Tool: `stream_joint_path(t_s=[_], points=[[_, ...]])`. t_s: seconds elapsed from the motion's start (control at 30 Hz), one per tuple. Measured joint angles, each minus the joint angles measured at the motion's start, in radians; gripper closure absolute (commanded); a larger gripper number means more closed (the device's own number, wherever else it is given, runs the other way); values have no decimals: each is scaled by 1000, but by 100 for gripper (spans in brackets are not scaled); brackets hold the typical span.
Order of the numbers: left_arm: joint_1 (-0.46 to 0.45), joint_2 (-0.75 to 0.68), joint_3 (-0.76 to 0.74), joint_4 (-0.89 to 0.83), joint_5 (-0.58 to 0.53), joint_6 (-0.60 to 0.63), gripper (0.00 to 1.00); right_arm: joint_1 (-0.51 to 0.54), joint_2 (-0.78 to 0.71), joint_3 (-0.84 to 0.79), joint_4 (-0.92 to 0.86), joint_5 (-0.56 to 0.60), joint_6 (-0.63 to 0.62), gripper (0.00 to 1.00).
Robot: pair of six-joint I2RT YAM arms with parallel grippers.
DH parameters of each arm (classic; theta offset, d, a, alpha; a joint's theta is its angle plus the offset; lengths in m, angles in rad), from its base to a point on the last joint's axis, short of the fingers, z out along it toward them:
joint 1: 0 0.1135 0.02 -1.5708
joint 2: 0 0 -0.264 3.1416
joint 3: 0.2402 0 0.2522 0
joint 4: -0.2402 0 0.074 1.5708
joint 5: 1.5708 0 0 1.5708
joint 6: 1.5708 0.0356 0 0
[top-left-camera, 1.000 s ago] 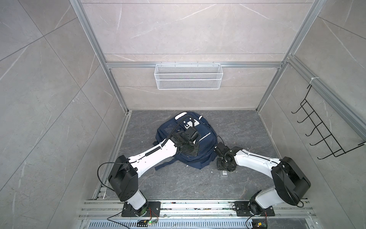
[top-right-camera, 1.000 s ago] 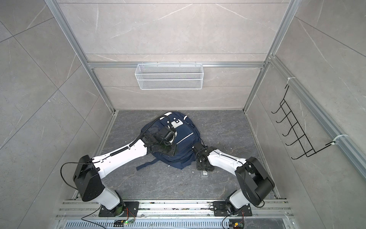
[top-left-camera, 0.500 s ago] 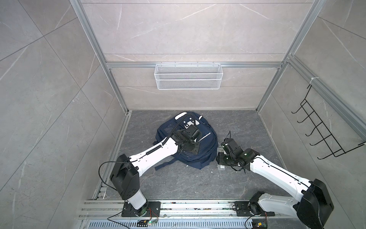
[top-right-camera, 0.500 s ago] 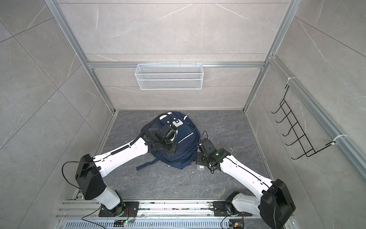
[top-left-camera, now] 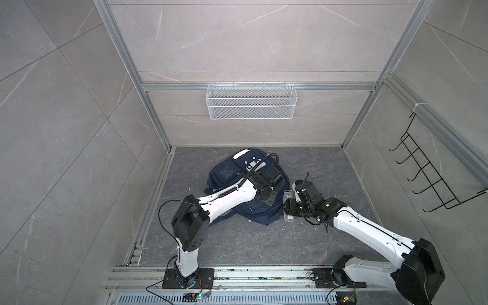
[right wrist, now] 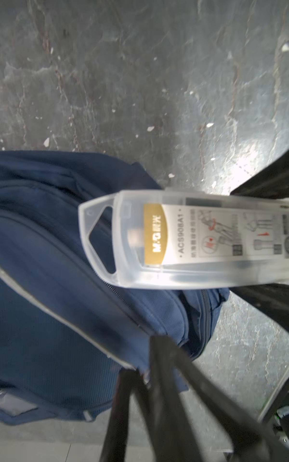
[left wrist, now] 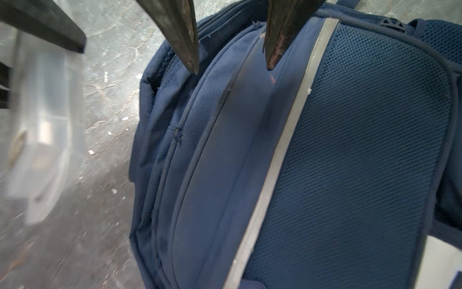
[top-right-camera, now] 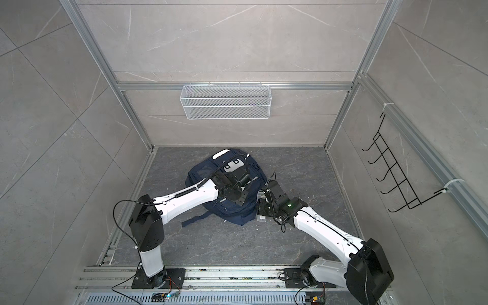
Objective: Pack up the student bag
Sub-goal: 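Raise the pencil case upright with right toward the bag while left holds the pocket, then push the clear pencil case into the front pocket with right while left holds it open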
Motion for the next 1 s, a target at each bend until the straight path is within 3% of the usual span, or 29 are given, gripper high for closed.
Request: stream_joint_path(t_s=[0.2,0.43,0.67,0.8,1.0], points=[[-30,47,25,-31,-72,24,55,-85,-10,-56,57,-74,14,65],[-32,102,74,-46,-156,52,57,-113,-28,-69,82,-127,15,66],[-40,137,97,-66,-177,85,80,-128,-45,-82,99,-158,18,66],[-43,137,108,-75,-196,99,100,-131,-47,-89,119,-175,22,65],[-42,136,160,-116,-206,108,100,-131,-47,-115,165,-214,33,65]])
